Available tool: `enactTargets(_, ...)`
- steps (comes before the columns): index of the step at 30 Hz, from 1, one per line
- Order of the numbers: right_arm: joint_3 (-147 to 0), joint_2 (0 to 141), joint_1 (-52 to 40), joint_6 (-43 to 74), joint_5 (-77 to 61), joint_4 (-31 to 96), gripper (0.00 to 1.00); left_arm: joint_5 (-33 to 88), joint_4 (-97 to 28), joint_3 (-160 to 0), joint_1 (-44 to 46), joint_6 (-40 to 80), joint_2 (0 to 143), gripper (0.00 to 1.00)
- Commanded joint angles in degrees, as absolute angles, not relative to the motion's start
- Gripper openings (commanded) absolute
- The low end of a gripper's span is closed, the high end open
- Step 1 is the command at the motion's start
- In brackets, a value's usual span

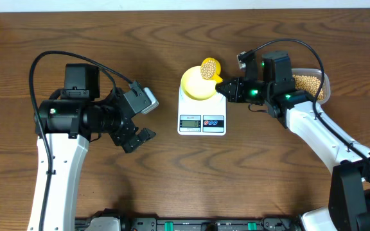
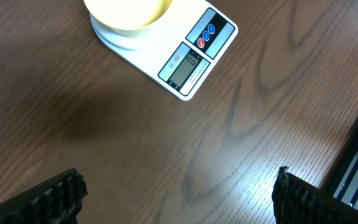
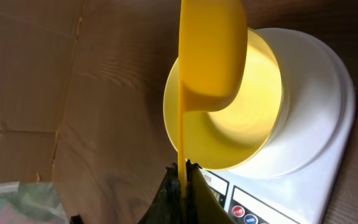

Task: Scoop item into bowl and weigh 50g on scale
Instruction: 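Tip the scoop to pour soybeans into the yellow bowl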

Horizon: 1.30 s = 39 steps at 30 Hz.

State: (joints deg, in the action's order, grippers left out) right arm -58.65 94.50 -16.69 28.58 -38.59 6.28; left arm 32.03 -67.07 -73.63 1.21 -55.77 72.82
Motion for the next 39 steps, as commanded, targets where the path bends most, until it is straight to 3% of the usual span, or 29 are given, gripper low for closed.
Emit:
enactTargets(1,-58.8,95.0,-17.0,25.4,-37.8,6.3,0.01,32.5,-67.2,-73.9,0.9,-56.3,73.0,0.98)
enactTargets(13,-58.8,95.0,-21.6,13.1,-29.6,9.1,0.01,32.5,-67.2,-73.9,0.9,-56.3,73.0,0.98)
enactTargets(39,-58.8,95.0,-23.1,12.6,-23.2,10.1,0.01,32.5,-67.2,-73.9,0.9,-56.3,73.0,0.98)
